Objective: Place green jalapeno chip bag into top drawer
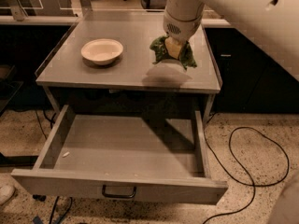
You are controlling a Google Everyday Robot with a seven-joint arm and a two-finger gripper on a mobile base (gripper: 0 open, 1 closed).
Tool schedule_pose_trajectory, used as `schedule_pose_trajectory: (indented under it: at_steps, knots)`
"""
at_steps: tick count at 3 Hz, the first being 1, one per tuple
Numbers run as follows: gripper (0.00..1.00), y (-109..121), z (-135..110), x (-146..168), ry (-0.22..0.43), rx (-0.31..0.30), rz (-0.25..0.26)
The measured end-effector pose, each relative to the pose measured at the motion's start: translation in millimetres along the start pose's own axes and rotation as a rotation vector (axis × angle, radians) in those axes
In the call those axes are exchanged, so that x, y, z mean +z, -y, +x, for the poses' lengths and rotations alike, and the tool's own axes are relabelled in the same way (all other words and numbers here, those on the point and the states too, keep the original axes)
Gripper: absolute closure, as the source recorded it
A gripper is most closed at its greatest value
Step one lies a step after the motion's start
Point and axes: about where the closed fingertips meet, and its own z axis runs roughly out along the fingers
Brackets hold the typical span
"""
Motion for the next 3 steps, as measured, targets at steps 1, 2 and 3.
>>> schedule_pose_trajectory:
  at_steps: [1, 2, 3]
  knots:
    - [1.0, 0.5, 0.1, -0.3, -0.001, 0.001, 0.003]
    - [1.0, -21.7, 11.5, -16.8, 0.006, 0.007, 0.006]
    - [1.0, -61.3, 28.4, -30.4, -0.012, 0.005, 0.018]
